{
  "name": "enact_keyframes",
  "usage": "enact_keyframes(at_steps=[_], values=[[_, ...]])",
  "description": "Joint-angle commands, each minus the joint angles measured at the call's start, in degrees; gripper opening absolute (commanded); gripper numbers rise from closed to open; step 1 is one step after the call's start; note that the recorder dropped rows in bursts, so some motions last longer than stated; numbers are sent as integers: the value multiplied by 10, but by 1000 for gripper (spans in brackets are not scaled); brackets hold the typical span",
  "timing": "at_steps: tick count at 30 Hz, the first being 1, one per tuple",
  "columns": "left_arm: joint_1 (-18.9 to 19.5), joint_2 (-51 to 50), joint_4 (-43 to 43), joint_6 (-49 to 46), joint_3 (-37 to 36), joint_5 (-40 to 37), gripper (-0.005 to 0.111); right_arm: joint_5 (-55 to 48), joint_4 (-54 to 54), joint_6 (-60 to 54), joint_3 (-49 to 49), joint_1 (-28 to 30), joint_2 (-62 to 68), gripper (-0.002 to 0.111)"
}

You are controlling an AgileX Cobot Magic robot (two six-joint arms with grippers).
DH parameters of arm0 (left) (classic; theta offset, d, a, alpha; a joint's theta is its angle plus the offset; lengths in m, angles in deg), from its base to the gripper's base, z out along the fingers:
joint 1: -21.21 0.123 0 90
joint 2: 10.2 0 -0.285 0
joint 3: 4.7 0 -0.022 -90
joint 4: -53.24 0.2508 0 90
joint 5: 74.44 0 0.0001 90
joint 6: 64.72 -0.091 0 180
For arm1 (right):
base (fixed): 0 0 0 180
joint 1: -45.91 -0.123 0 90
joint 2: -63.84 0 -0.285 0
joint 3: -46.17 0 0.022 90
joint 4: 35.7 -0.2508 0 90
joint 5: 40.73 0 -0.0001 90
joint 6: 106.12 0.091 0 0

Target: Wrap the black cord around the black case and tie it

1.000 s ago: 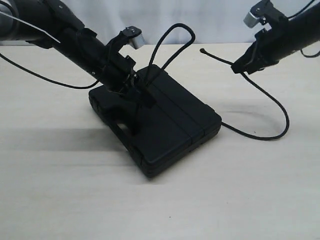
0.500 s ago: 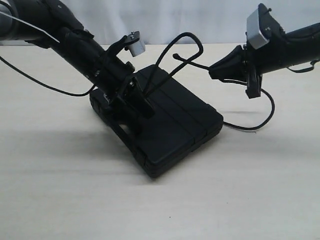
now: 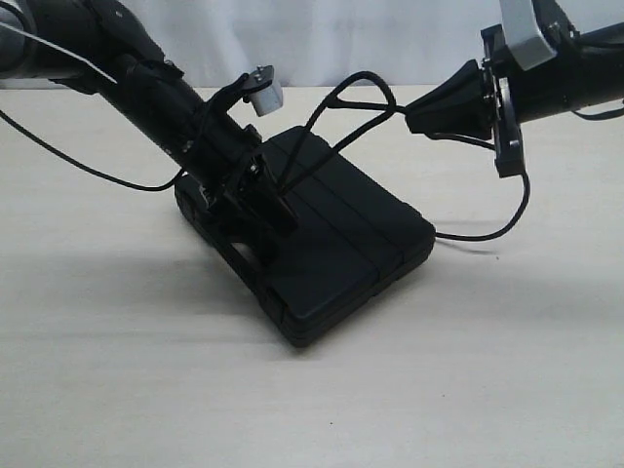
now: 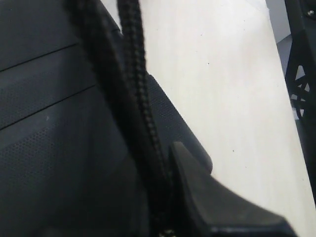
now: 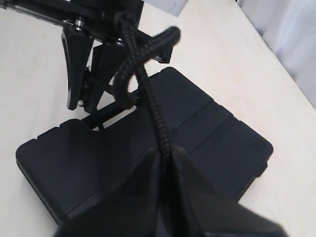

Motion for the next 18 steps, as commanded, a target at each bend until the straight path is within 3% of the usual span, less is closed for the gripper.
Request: enact_keyframes(at_steps=[1,7,15,18], values=[[2,4,-4,-3,2,-8,0,-10,-2,-21,1,-33,-7,4],[2,4,-4,43,2,-8,5,4,-71,6,1,-72,-7,4],[2,4,0,116,37,-8,47,34,-80,64,1,-71,-7,4],[12,10,12,120,55,-8,56,34,-80,68,1,-71,-7,4]])
